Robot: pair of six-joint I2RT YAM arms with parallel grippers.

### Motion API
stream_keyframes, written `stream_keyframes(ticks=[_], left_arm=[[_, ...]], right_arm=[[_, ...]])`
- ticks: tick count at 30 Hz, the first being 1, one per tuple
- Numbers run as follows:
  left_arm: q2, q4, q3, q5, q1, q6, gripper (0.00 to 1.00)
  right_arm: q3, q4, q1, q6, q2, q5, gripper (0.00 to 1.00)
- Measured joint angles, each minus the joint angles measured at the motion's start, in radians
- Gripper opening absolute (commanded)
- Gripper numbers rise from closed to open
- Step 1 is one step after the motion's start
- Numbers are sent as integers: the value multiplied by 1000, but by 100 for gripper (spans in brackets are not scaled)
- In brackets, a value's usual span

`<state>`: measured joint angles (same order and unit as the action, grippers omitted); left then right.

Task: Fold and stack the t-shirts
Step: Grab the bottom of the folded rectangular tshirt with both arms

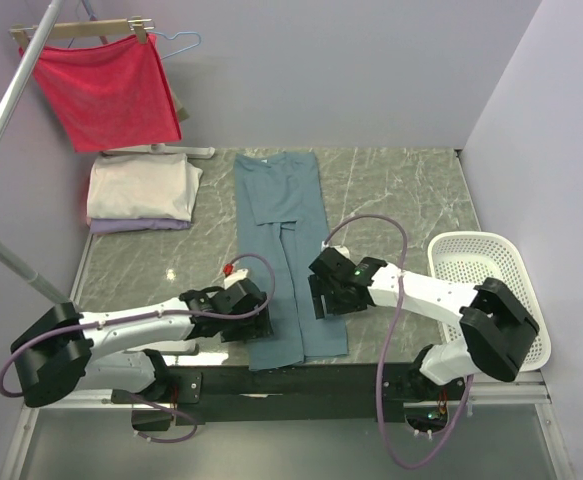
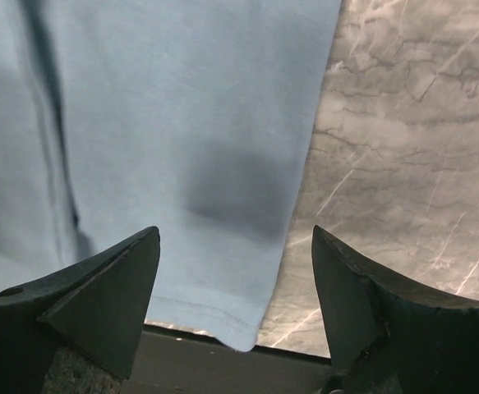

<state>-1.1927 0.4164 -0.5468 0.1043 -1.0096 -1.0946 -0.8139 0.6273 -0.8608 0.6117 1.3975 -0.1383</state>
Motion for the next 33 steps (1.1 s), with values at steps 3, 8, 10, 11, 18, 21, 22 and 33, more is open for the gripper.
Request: stream_keyframes(ticks=[3, 8, 10, 11, 18, 21, 22, 33], left_arm=[[-20, -24, -1, -8, 0, 3, 71], [23, -66, 43, -21, 0, -9, 70], [48, -71, 61, -29, 0, -21, 69], [60, -72, 71, -33, 0, -27, 69], [116, -58, 107, -65, 0, -50, 66], [117, -54, 111, -74, 0, -50, 50], [114, -53, 115, -79, 0, -48, 43], [40, -73, 114, -127, -7, -51, 10]], right_arm=[[5, -2, 8, -3, 25, 11, 80], [56, -41, 16, -3, 24, 79, 78], [77, -42, 17, -2, 22, 104, 78], [87, -45, 18, -1, 18, 114, 78], [136, -80, 31, 13, -40, 181, 76], [149, -88, 35, 24, -55, 195, 64], [155, -90, 35, 27, -60, 200, 59], [196, -104, 70, 84, -71, 216, 2]])
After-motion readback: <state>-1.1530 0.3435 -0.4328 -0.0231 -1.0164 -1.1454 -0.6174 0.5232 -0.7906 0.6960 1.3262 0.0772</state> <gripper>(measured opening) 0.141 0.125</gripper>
